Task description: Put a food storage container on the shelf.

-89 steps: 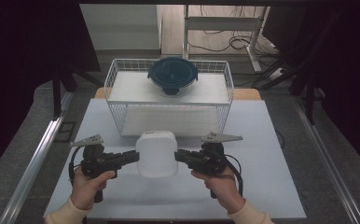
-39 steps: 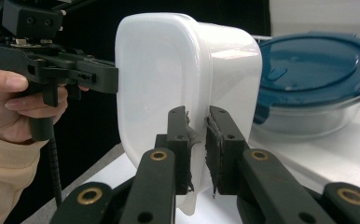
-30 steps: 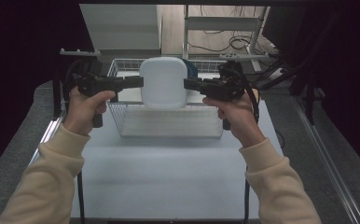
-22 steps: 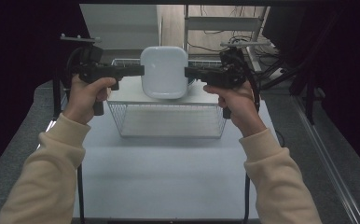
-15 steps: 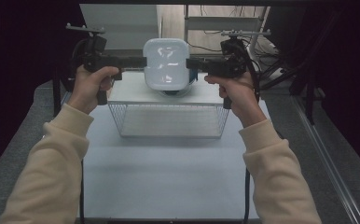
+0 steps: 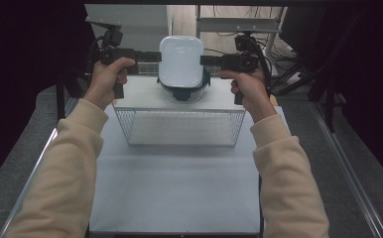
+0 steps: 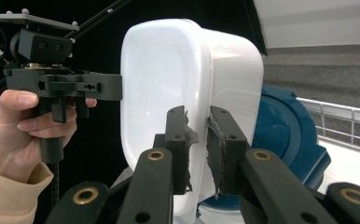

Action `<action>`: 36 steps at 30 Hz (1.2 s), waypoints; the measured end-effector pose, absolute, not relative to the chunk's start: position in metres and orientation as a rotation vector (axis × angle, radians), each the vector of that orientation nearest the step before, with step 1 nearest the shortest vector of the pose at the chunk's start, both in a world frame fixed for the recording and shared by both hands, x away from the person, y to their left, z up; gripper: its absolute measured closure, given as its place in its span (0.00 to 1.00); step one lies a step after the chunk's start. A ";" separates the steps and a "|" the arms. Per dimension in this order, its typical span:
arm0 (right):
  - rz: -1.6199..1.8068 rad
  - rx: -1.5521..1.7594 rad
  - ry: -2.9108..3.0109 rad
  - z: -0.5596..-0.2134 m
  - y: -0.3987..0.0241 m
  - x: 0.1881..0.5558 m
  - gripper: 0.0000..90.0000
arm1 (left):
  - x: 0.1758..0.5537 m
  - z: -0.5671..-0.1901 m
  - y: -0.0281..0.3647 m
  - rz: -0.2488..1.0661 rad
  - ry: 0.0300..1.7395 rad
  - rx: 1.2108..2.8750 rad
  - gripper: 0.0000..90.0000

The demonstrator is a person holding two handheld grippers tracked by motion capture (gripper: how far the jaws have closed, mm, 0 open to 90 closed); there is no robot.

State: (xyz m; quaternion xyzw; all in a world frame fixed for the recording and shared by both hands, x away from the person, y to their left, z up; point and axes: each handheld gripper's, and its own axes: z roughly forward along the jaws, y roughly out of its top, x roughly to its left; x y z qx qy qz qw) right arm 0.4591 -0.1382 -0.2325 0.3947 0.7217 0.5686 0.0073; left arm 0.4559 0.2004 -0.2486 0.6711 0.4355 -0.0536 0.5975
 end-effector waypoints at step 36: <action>1.756 1.500 2.084 -0.248 -0.143 0.501 0.40 | 0.481 -0.274 0.193 -0.143 1.070 1.471 0.37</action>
